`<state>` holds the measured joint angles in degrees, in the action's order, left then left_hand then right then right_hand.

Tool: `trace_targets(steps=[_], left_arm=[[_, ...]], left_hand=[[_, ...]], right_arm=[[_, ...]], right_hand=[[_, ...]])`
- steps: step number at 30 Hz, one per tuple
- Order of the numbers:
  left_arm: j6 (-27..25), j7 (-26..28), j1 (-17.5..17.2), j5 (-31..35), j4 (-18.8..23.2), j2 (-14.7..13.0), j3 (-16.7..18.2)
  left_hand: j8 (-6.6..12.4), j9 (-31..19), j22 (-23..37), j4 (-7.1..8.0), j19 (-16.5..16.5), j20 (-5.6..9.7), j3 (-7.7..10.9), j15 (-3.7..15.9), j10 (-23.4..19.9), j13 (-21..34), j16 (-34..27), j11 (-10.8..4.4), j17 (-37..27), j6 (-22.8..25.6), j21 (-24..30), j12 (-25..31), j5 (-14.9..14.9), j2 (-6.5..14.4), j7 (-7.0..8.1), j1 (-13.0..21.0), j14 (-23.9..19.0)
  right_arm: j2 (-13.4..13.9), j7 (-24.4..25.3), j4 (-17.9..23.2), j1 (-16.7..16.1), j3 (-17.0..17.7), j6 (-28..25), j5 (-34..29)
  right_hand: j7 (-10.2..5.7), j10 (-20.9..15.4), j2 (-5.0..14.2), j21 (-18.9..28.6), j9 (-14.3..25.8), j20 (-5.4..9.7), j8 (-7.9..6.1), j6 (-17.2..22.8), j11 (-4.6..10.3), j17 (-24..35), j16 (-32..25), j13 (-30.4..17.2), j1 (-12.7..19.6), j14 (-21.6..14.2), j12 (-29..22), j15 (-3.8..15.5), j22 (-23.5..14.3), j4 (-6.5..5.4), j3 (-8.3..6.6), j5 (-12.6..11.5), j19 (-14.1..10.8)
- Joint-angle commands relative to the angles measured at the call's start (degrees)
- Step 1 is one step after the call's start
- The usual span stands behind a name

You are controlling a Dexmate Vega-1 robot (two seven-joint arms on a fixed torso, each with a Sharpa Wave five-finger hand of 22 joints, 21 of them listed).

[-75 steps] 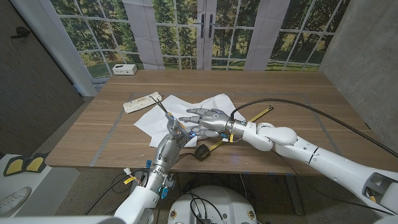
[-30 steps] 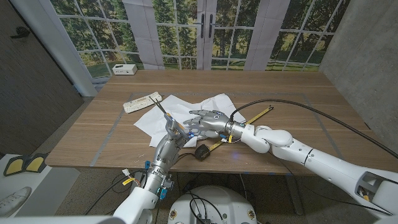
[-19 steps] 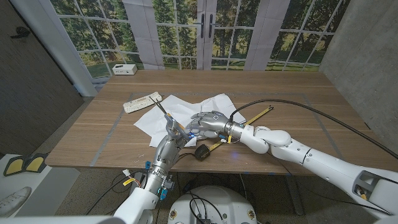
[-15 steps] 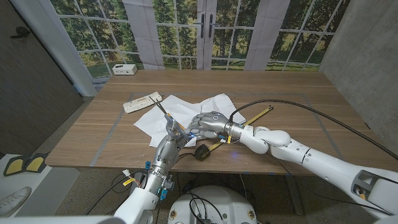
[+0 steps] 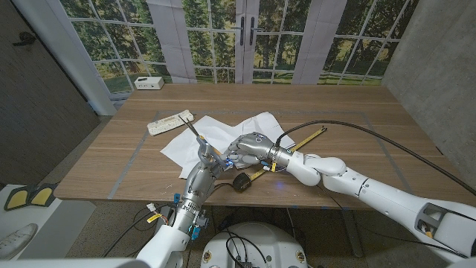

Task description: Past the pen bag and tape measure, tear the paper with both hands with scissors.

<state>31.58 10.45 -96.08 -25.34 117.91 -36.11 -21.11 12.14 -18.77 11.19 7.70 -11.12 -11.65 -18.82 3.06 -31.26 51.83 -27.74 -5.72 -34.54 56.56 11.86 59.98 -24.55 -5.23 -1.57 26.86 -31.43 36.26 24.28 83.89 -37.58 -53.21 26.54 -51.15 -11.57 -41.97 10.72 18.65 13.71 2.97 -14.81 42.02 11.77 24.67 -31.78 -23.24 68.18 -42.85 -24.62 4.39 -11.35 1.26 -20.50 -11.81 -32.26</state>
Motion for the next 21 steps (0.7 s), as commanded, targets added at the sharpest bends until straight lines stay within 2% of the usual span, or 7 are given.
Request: trace_targets(steps=[1, 5, 11, 12, 15, 18, 21], left_arm=[[0.3, -0.7, 0.4, -0.5, -0.3, -0.2, -0.1], [0.2, -0.9, 0.4, -0.6, -0.2, -0.3, -0.1], [0.0, -1.1, 0.6, -0.8, -0.2, -0.5, -0.2], [0.0, -1.1, 0.6, -0.7, -0.2, -0.5, -0.2], [-0.2, -1.0, 0.6, -0.7, -0.1, -0.6, -0.1], [-0.8, -0.7, 0.5, -0.6, 0.2, -0.8, 0.0], [-0.9, -0.7, 0.5, -0.5, 0.3, -0.8, 0.0]], left_hand=[[0.47, -0.1, 0.1, 0.22, 0.2, -0.12, -0.10, 2.31, -0.7, 0.1, -0.1, -0.32, 0.0, -2.7, -0.2, 0.4, 0.2, 0.5, -3.41, 0.0, 0.1], [0.45, -0.2, 0.1, 0.25, 0.2, -0.07, -0.09, 2.27, -0.8, -0.1, -0.2, -0.28, 0.0, -2.8, -0.2, 0.3, 0.2, 0.5, -3.44, 0.0, 0.1], [0.46, -0.2, 0.1, 0.27, 0.2, -0.11, -0.07, 2.30, -0.8, 0.0, -0.2, -0.36, 0.1, -2.7, -0.2, 0.4, 0.2, 0.7, -3.40, 0.0, 0.0], [0.44, -0.2, 0.1, 0.27, 0.2, -0.08, -0.07, 2.28, -0.8, 0.0, -0.2, -0.31, 0.1, -2.8, -0.2, 0.4, 0.2, 0.7, -3.41, 0.0, 0.0], [0.46, -0.2, 0.1, 0.28, 0.2, -0.08, -0.06, 2.14, -0.8, 0.0, -0.2, -0.33, 0.1, -2.7, -0.2, 0.5, 0.2, 0.7, -3.40, 0.0, 0.1], [0.45, -0.3, 0.1, 0.28, 0.2, -0.07, -0.07, 2.12, -0.7, 0.1, -0.2, -0.30, 0.1, -2.7, -0.2, 0.5, 0.3, 0.7, -3.45, 0.0, 0.1], [0.44, -0.3, 0.0, 0.29, 0.2, -0.16, -0.08, 2.14, -0.9, -0.2, -0.2, -0.25, 0.1, -2.7, -0.2, 0.5, 0.3, 0.8, -3.47, 0.0, 0.1]], right_arm=[[-1.2, 9.2, -2.9, -1.4, 1.2, 1.6, 1.1], [-1.6, 12.4, -3.3, -2.0, 1.9, 1.9, 1.9], [-1.8, 15.5, -3.0, -2.6, 2.5, 0.7, 1.4], [-1.9, 16.1, -2.9, -2.6, 2.6, 0.4, 1.2], [-2.0, 17.5, -2.9, -2.8, 3.2, -0.2, 1.6], [-2.1, 19.8, -3.1, -2.9, 3.5, -0.8, 1.1], [-2.1, 21.9, -3.1, -3.1, 3.9, -1.5, 0.9]], right_hand=[[0.12, -1.4, -0.22, 1.4, 0.1, 3.25, -0.10, 2.2, -0.03, 2.0, -1.2, -1.2, 0.7, -3.1, -1.0, 9.25, -0.6, 0.07, -0.12, 0.5, -1.0], [0.10, -2.4, -0.59, 2.8, -0.3, 3.91, 0.05, 4.0, -0.07, 5.0, -2.5, -2.1, 0.7, -6.3, -1.4, 9.24, -1.0, 0.57, 0.61, 0.5, -1.2], [0.08, -2.7, -0.69, 3.6, -0.6, 4.06, 0.20, 5.1, -0.05, 7.4, -3.8, -1.8, 0.8, -8.6, -0.9, 9.19, -1.2, 0.96, 1.17, 0.4, -0.9], [0.00, -3.3, -0.77, 4.8, -0.8, 4.23, 0.52, 5.6, -0.05, 11.2, -6.7, -1.8, 0.4, -11.5, -0.3, 9.04, -1.6, 1.03, 2.11, 0.5, -1.0], [-0.05, -4.0, -0.80, 6.9, -0.9, 4.56, 1.17, 6.2, -0.10, 19.2, -11.7, -2.9, 0.5, -13.1, 0.6, 8.96, -2.3, 1.71, 3.16, 0.3, -0.9], [-0.08, -5.0, -0.37, 10.8, -0.8, 5.21, 2.06, 6.9, -0.08, 35.5, -20.3, -4.6, 0.3, -11.4, 2.8, 8.69, -3.6, 1.90, 4.09, 0.1, -0.2], [-0.09, -5.6, -0.39, 13.5, -0.7, 5.52, 2.31, 7.3, -0.08, 45.1, -25.3, -5.4, -0.1, -10.6, 4.2, 8.57, -4.1, 1.50, 4.17, 0.0, 0.0]])
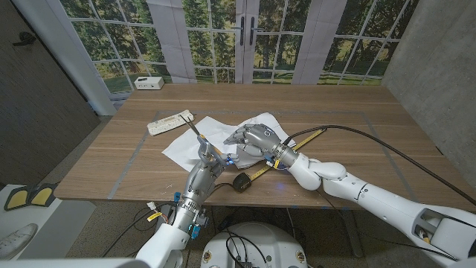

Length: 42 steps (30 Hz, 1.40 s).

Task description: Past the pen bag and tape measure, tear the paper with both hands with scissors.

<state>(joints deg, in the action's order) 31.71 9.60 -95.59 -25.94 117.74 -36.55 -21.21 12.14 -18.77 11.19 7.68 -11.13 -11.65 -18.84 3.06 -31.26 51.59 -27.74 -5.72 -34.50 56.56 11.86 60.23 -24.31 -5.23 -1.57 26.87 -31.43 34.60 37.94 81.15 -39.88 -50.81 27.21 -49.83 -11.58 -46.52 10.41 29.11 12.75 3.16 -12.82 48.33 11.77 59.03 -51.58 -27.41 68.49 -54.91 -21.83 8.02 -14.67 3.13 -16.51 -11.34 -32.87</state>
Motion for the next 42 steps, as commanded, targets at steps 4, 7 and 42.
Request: trace_targets(steps=[4, 7, 42], left_arm=[[-1.2, 0.1, 0.2, -0.1, 0.6, -0.4, 0.0], [-1.4, 0.0, 0.4, 0.0, 0.7, -0.5, -0.1], [-3.5, -1.5, 2.3, -1.3, 1.1, -2.4, -0.8]], left_hand=[[0.43, -0.3, 0.0, 0.32, 0.2, -0.18, -0.08, 2.21, -0.8, 0.1, -0.2, -0.25, 0.1, -2.7, -0.2, 0.3, 0.1, 0.8, -3.46, 0.0, 0.1], [0.45, -0.3, 0.0, 0.32, 0.2, -0.14, -0.09, 2.15, -0.8, 0.0, -0.2, -0.22, 0.2, -2.7, -0.2, 0.3, 0.1, 0.8, -3.55, 0.0, 0.0], [0.41, -0.5, 0.0, 0.31, 0.5, -0.46, -0.19, 2.19, -0.7, 0.0, -0.2, -0.37, 0.2, -2.6, -0.2, 0.6, 0.3, 0.8, -3.49, -0.1, 0.2]], right_arm=[[-0.4, 10.6, -0.8, -0.5, 1.8, -2.3, -0.5], [-0.2, 12.4, -0.8, -0.4, 2.0, -2.6, -0.9], [-2.6, 25.4, -5.2, 1.8, 1.8, -0.2, -0.6]], right_hand=[[-0.13, -1.2, -0.26, 3.5, 0.3, 5.52, 0.28, 1.2, -0.04, 11.4, -6.4, -1.2, -0.3, 1.1, 1.6, 4.96, -0.8, -0.22, 0.22, -0.5, 0.4], [-0.12, -1.2, -0.23, 4.0, 0.3, 5.75, 0.29, 1.2, -0.11, 11.6, -7.1, -1.4, -0.2, 0.9, 1.7, 4.95, -0.9, -0.19, 0.25, -0.5, 0.0], [1.38, 2.5, -0.07, 24.3, 3.7, 8.56, 1.05, 0.6, -1.20, -35.7, 35.2, -3.1, 4.0, -6.2, 2.5, 5.77, 2.7, 1.84, -0.95, -0.8, 8.0]])
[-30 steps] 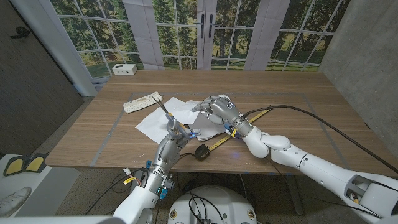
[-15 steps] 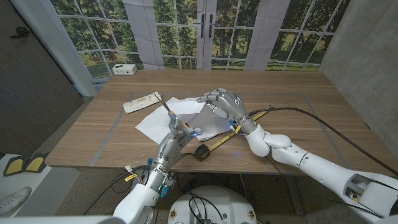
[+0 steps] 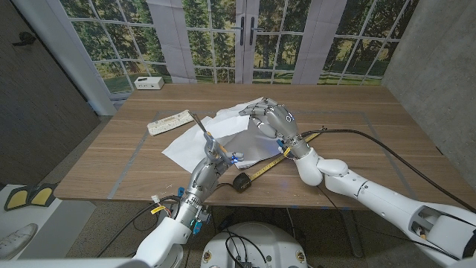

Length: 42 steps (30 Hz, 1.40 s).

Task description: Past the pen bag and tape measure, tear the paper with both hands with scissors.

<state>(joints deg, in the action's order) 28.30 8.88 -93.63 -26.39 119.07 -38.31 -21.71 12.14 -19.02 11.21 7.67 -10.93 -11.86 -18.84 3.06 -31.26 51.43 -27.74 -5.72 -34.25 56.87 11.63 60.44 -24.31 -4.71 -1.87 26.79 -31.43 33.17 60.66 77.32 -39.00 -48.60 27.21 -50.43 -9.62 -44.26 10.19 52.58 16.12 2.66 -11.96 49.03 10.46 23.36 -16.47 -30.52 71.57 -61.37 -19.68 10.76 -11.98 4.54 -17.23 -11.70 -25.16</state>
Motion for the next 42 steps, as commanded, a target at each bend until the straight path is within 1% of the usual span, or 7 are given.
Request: trace_targets(steps=[1, 8, 12, 13, 22, 34, 42], left_arm=[[-0.2, -0.8, 0.4, -0.7, -0.2, -0.7, -0.2], [-0.4, -0.2, 0.4, 0.8, -0.1, -1.1, -0.1], [-0.6, 0.1, 0.3, 1.0, 0.0, -1.0, 0.0], [-0.6, 0.1, 0.3, 0.9, 0.0, -1.1, 0.0], [-0.7, -1.4, 0.8, -0.6, -0.2, -1.6, -0.4], [-1.2, -2.5, 1.7, -1.3, -0.3, -2.2, -1.3], [-1.3, -3.5, 2.2, -2.2, -0.4, -2.9, -1.5]], left_hand=[[0.41, -0.2, 0.0, 0.31, 0.3, -0.27, -0.20, 2.19, -0.7, 0.1, -0.2, -0.40, 0.0, -2.9, 0.0, 0.4, 0.3, 0.2, -3.22, 0.0, 0.2], [0.29, -0.2, 0.0, 0.31, 0.6, -0.33, -0.24, 2.49, -0.7, 0.0, -0.4, -0.38, 0.0, -3.1, -0.1, 0.5, 0.3, 0.2, -3.00, -0.1, -0.3], [0.28, -0.2, 0.0, 0.28, 0.7, -0.34, -0.26, 2.41, -0.4, 0.3, -0.5, -0.46, 0.0, -3.0, -0.1, 0.6, 0.3, 0.1, -2.98, -0.1, -0.3], [0.28, -0.2, 0.0, 0.27, 0.7, -0.34, -0.26, 2.38, -0.5, 0.2, -0.5, -0.44, 0.0, -3.0, -0.1, 0.6, 0.3, 0.1, -2.97, -0.1, -0.4], [0.30, -0.3, 0.1, 0.23, 0.8, -0.34, -0.29, 2.45, -0.7, 0.0, -0.6, -0.38, 0.0, -3.0, -0.1, 0.6, 0.4, -0.1, -3.12, 0.0, -0.4], [0.26, -0.3, 0.1, 0.26, 0.9, -0.35, -0.29, 2.46, -0.7, 0.0, -0.6, -0.58, 0.0, -3.1, 0.0, 0.8, 0.4, -0.1, -3.13, -0.1, -0.5], [0.27, -0.3, 0.1, 0.33, 1.0, -0.35, -0.31, 2.44, -0.7, -0.1, -0.7, -0.53, 0.0, -3.0, 0.0, 0.8, 0.4, -0.1, -3.14, -0.3, -0.6]], right_arm=[[-1.4, 2.7, -1.5, 1.0, -0.4, -0.5, 0.1], [-2.9, 3.3, -3.0, 1.6, -0.4, -1.7, 1.1], [-4.3, 3.3, -3.9, 1.1, 1.3, -1.3, 1.0], [-4.8, 3.3, -4.2, 1.0, 1.7, -1.1, 1.1], [-8.2, 3.3, -6.1, 0.1, 4.6, 0.5, 2.8], [-12.1, 3.3, -7.7, -0.4, 7.9, 2.1, 1.5], [-13.6, 3.3, -8.5, 0.4, 7.7, 0.9, 1.7]], right_hand=[[-0.58, 0.2, 0.18, 0.9, 0.3, 9.05, 0.21, -0.1, 0.03, 0.0, 0.1, 0.1, 0.9, 0.2, 0.3, 3.03, 0.0, 0.42, -0.23, -0.5, 0.4], [-0.59, -0.3, 0.41, 2.1, 0.3, 9.05, 0.29, 0.1, -0.45, 0.2, 0.0, 0.1, 1.3, -0.8, -0.1, 3.00, 0.0, 0.34, -0.34, -0.6, 0.8], [-0.55, -0.5, 0.38, 2.5, 0.3, 9.02, 0.35, 0.0, -0.54, 0.3, -0.1, 0.0, 1.4, -1.2, -0.3, 2.99, 0.1, 0.29, -0.33, -0.7, 1.0], [-0.44, -0.5, 0.38, 2.8, 0.3, 9.02, 0.33, 0.1, -1.04, 0.4, -0.1, 0.0, 1.5, -1.4, -0.4, 2.99, 0.1, 0.26, -0.33, -0.7, 1.1], [-0.02, -0.9, 0.30, 4.1, 0.3, 9.05, 0.25, 0.6, -2.09, 0.7, -0.3, -0.5, 1.8, -2.4, -1.0, 2.95, 0.1, 0.17, -0.31, -0.7, 1.4], [0.14, -0.4, 0.14, 5.3, 0.3, 9.00, 0.33, 0.6, -1.46, 0.8, 0.0, -0.8, 1.9, -2.5, -1.1, 2.94, 0.3, 0.13, -0.25, -0.7, 2.0], [0.28, -0.3, 0.05, 5.8, 0.3, 8.95, 0.40, 0.5, -1.23, 0.8, 0.3, -0.8, 2.0, -2.2, -1.2, 2.95, 0.4, 0.14, -0.19, -0.7, 2.5]])
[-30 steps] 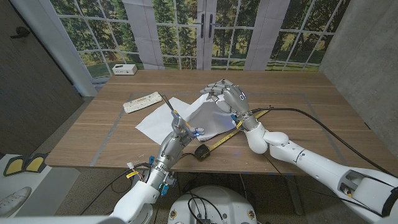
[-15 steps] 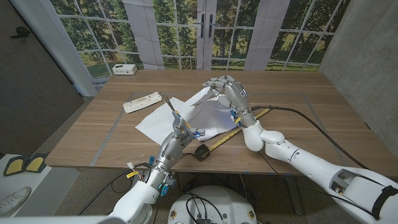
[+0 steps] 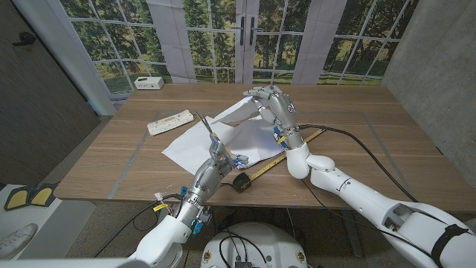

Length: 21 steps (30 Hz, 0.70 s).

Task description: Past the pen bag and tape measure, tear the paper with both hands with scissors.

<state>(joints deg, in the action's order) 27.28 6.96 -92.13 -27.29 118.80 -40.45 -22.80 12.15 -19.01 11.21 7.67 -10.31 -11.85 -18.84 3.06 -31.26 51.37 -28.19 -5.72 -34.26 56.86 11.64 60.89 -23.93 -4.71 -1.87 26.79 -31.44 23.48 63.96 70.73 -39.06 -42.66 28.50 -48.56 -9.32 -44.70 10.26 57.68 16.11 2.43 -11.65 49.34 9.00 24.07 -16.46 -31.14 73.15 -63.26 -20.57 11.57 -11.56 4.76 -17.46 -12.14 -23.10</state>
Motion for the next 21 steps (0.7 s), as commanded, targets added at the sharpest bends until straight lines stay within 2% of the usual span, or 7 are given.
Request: trace_targets(steps=[1, 4, 10, 13, 21], left_arm=[[-0.4, -1.7, 0.8, -1.3, -0.1, -0.8, -0.5], [-0.5, -2.0, 1.2, -1.4, -0.1, -0.9, -0.7], [-1.0, -2.2, 1.8, -1.6, -0.2, -1.1, -0.9], [-1.3, -2.3, 2.0, -1.9, -0.2, -1.2, -1.1], [-1.4, -4.3, 3.3, -4.3, -0.8, -1.1, -2.0]], left_hand=[[0.28, -0.3, 0.1, 0.34, 0.4, -0.36, -0.31, 2.40, -0.6, 0.0, -0.2, -0.52, 0.0, -3.0, 0.0, 0.4, 0.0, -0.1, -3.17, -0.3, -0.5], [0.21, -0.3, 0.1, 0.37, 0.4, -0.36, -0.32, 2.50, -0.6, 0.1, -0.2, -0.41, 0.0, -3.1, 0.0, 0.5, 0.0, -0.2, -3.13, -0.4, -0.5], [0.26, -0.4, 0.1, 0.39, 0.4, -0.36, -0.32, 2.40, -0.6, 0.0, -0.3, -0.51, -0.1, -3.1, 0.0, 0.5, 0.0, -0.2, -3.11, -0.5, -0.6], [0.25, -0.3, 0.1, 0.39, 0.4, -0.36, -0.30, 2.42, -0.5, 0.2, -0.3, -0.29, -0.1, -3.0, 0.0, 0.6, 0.0, -0.1, -3.10, -0.5, -0.6], [0.20, -0.3, 0.1, 0.41, 0.6, -0.36, -0.30, 2.35, -0.7, 0.0, -0.3, -0.30, -0.1, -3.0, 0.0, 0.7, 0.0, -0.1, -3.21, -0.6, -0.5]], right_arm=[[-4.6, 0.0, -2.7, 0.5, 2.6, 1.0, -0.6], [-6.2, 0.0, -3.4, 0.1, 4.7, 2.1, -2.1], [-4.3, -1.9, -0.4, 0.8, 1.2, -4.0, 1.1], [-3.7, 0.0, -1.1, 1.7, -0.4, -2.9, 1.9], [-4.0, 0.0, -1.3, 1.1, 0.6, -0.6, 1.0]], right_hand=[[-0.03, 0.1, -0.02, 0.7, 0.3, 9.17, 0.10, 0.2, 0.19, 0.1, 0.4, -0.2, 0.4, -0.3, -0.3, 2.14, 0.0, -0.09, 0.04, -0.3, 0.5], [-0.04, 0.2, 0.06, 1.0, 0.3, 9.13, 0.09, 0.3, -0.05, 0.1, 0.5, -0.4, 0.4, -0.3, -0.4, 2.13, 0.0, -0.16, 0.04, -0.3, 0.7], [-0.16, 0.0, 0.12, 1.5, 0.3, 9.11, 0.05, 0.3, 0.39, 0.3, 0.3, -0.8, 0.4, -0.7, -0.7, 2.15, 0.1, -0.28, 0.09, -0.2, 1.2], [-0.25, -0.2, -0.03, 1.9, 0.3, 9.09, -0.04, 0.5, 0.53, 0.5, 0.2, -1.0, 0.4, -1.1, -0.9, 2.17, 0.1, -0.27, 0.22, -0.2, 1.4], [-0.49, -0.1, -0.08, 2.7, 0.2, 9.06, -0.09, 0.7, 0.83, 0.7, 0.2, -1.4, 0.3, -1.3, -1.0, 2.15, 0.2, -0.36, 0.40, -0.2, 1.8]])
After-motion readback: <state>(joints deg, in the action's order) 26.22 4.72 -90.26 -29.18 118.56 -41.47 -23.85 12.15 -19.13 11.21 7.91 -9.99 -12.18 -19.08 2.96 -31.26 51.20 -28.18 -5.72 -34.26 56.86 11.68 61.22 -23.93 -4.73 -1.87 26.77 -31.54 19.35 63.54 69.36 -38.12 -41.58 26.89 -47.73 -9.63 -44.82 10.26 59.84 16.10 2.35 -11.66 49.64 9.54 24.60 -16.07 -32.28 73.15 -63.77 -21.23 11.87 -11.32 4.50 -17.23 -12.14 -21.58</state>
